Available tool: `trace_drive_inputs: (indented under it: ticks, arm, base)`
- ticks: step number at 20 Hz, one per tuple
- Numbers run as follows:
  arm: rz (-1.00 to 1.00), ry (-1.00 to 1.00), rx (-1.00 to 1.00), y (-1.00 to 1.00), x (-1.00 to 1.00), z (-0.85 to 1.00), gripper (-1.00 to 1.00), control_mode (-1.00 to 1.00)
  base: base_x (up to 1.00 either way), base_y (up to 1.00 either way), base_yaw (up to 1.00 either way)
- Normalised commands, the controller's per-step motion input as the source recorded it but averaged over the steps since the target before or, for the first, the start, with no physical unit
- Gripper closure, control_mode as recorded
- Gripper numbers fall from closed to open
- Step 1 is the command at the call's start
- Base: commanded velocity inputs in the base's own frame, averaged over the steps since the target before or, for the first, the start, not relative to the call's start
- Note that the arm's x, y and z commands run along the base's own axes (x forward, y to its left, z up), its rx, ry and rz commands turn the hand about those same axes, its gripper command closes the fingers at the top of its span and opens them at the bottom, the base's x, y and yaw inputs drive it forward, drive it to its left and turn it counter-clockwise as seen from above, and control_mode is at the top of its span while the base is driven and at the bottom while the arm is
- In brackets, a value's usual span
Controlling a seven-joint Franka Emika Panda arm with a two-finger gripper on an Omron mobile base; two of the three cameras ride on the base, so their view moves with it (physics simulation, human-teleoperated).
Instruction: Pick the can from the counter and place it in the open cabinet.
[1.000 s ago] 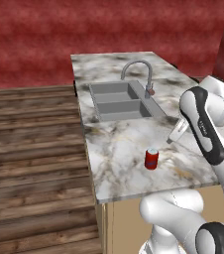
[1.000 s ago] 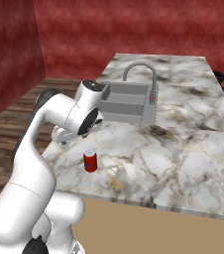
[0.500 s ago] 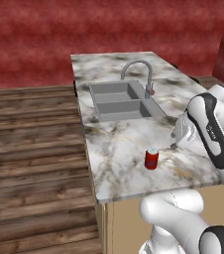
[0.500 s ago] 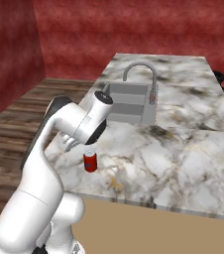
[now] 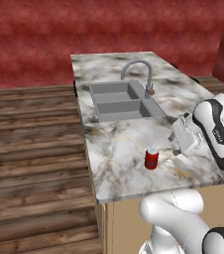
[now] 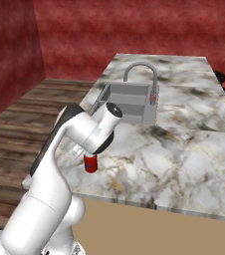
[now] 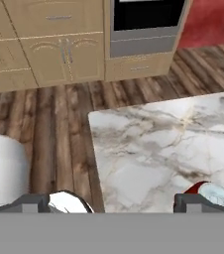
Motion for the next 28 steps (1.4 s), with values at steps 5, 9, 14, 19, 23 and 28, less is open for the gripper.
trace_drive_inputs:
  ticks: [5, 9, 14, 19, 23, 28]
  arm:
    - [0.20, -0.10, 0.07, -0.07, 0.00, -0.28, -1.00, -1.00]
    - [0.16, -0.02, 0.08, -0.22, 0.00, -0.29, -1.00, -1.00]
    - [0.13, 0.00, 0.09, -0.19, 0.00, -0.30, -1.00, -1.00]
    - [0.07, 0.00, 0.12, -0.18, 0.15, -0.25, -1.00, -1.00]
    - [0.01, 0.00, 0.12, -0.11, 0.27, -0.13, -1.00, -1.00]
    - [0.00, -0.01, 0.10, -0.02, 0.35, -0.01, -1.00, -1.00]
  base:
    - [0.00, 0.00, 0.00]
    - [0.00, 0.00, 0.00]
    - [0.00, 0.00, 0.00]
    - [0.00, 0.00, 0.00]
    - [0.00, 0.00, 0.00]
    - [0.00, 0.00, 0.00]
